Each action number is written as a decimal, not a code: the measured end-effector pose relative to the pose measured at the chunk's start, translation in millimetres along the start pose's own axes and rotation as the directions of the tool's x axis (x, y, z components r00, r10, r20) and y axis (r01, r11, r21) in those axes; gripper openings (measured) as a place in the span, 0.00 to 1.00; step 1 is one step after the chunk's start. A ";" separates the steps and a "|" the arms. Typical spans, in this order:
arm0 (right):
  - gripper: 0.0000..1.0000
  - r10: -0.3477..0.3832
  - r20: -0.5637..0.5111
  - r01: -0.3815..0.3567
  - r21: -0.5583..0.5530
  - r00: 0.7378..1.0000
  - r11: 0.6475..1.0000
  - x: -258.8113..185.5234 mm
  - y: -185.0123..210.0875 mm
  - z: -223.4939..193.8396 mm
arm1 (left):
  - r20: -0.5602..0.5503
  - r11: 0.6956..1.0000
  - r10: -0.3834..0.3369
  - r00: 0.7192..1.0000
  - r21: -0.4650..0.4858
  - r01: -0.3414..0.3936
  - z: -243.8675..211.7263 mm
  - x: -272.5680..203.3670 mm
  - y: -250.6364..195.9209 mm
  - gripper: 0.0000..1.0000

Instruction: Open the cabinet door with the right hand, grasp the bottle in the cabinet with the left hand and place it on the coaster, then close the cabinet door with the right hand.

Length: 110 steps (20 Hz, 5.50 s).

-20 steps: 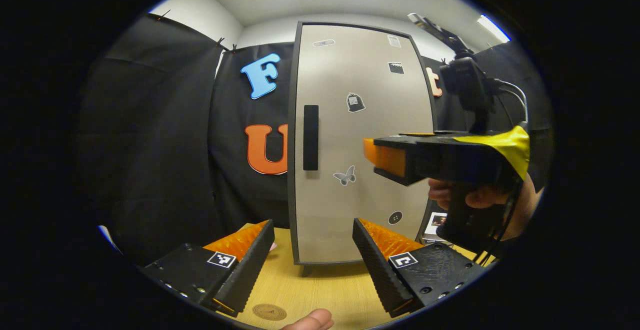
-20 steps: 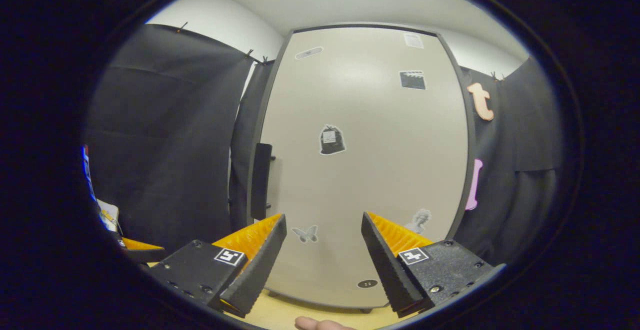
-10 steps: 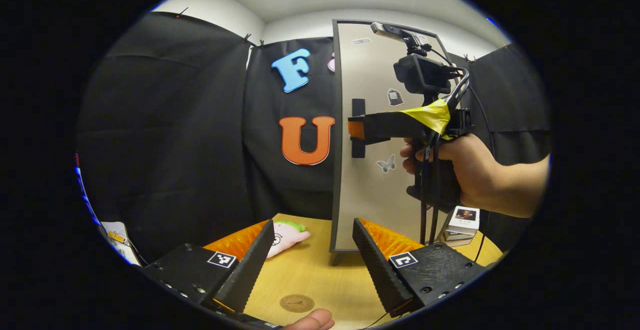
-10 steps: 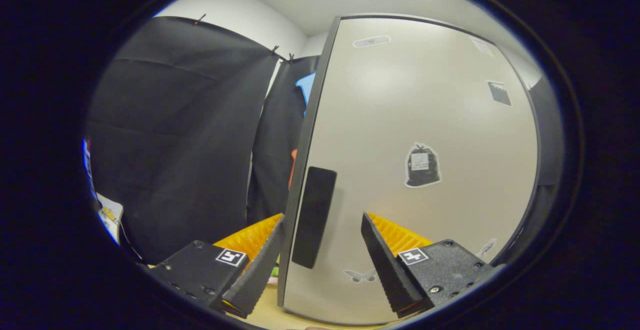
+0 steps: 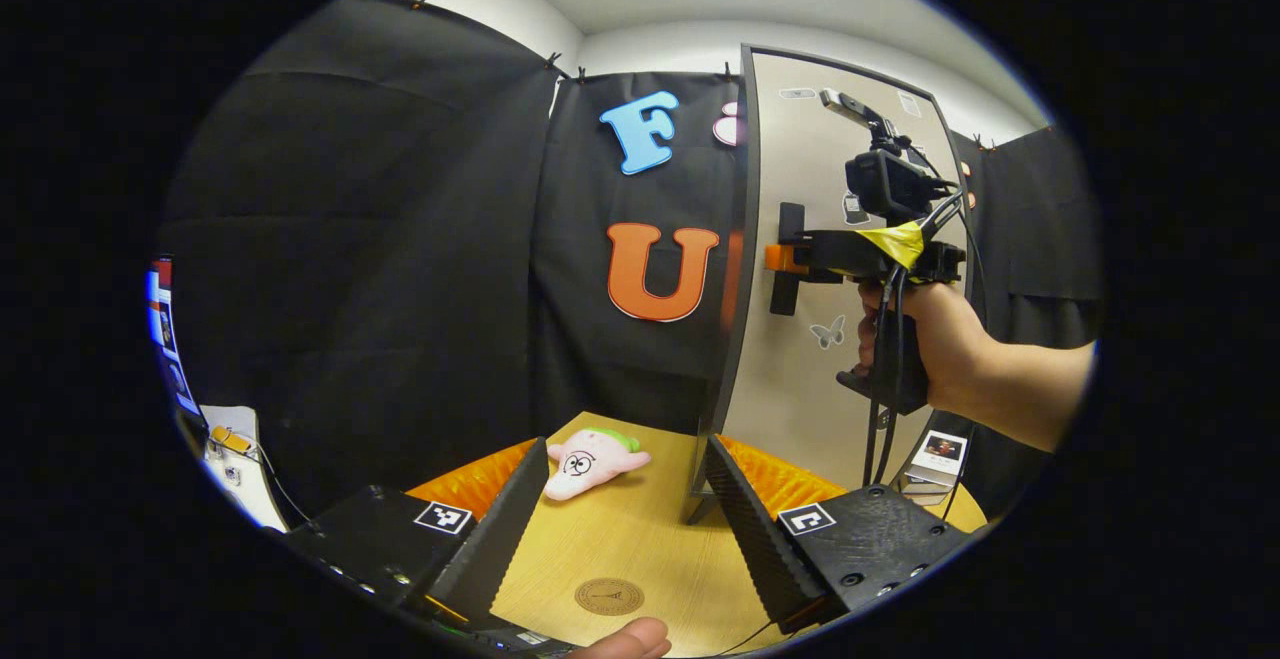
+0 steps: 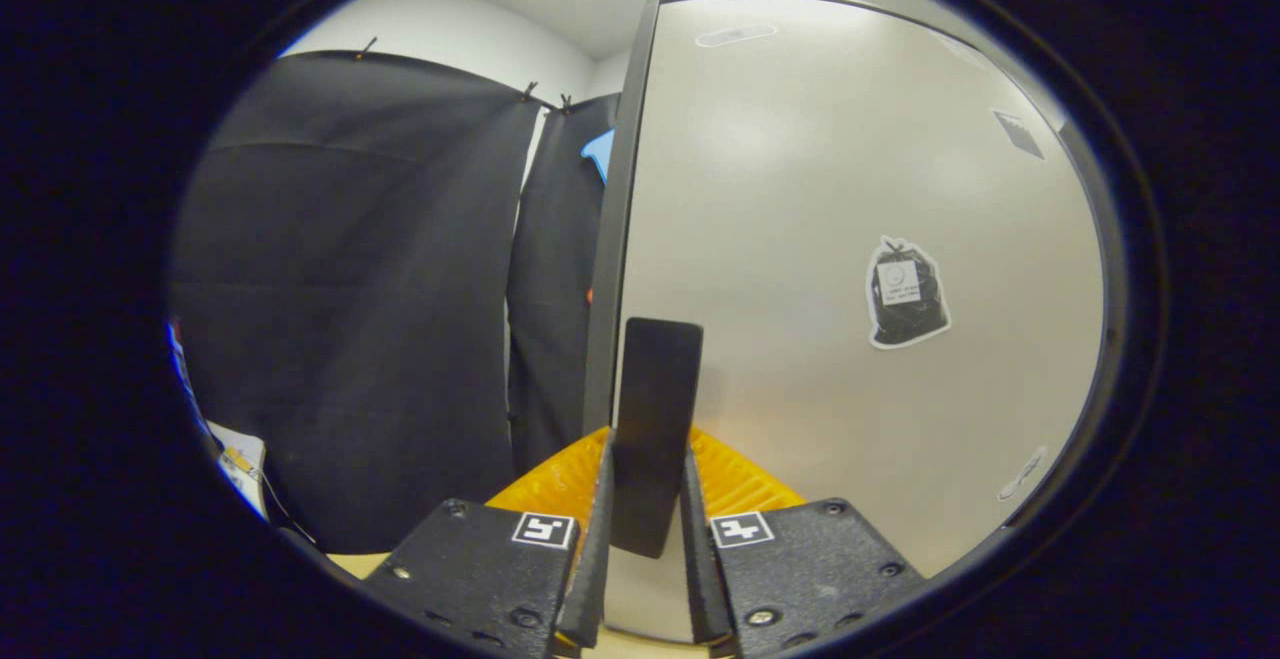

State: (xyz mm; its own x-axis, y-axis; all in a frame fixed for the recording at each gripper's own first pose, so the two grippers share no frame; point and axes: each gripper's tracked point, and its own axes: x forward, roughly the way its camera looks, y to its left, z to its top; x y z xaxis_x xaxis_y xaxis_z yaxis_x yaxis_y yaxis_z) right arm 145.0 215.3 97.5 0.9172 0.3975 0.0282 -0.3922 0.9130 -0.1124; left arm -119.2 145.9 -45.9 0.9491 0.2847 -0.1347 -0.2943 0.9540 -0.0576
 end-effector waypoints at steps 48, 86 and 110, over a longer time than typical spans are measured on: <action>0.23 0.019 -0.306 -0.016 0.013 0.952 1.000 -255.5 -89.9 -26.0 | 0.074 0.849 -0.497 0.864 0.248 0.467 44.4 192.3 -259.9 0.96; 0.81 -0.127 -0.261 0.189 0.231 0.957 0.954 -297.5 -185.7 -77.0 | 0.066 0.969 -0.239 0.969 0.076 0.234 67.7 260.0 -238.9 0.75; 0.98 -0.144 -0.232 0.257 0.586 0.962 0.768 -293.0 -220.2 -103.1 | 0.120 0.994 0.080 0.990 0.065 -0.088 -114.1 61.7 -2.0 0.75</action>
State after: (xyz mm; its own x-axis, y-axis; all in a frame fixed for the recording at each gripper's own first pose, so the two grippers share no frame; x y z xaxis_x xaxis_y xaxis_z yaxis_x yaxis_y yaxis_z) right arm -30.1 -111.7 11.5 0.9552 0.2294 -0.1871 -0.1074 0.8575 0.5032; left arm -72.8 150.8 -167.0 0.9293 0.3689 -0.0193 -0.3686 0.9294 0.0189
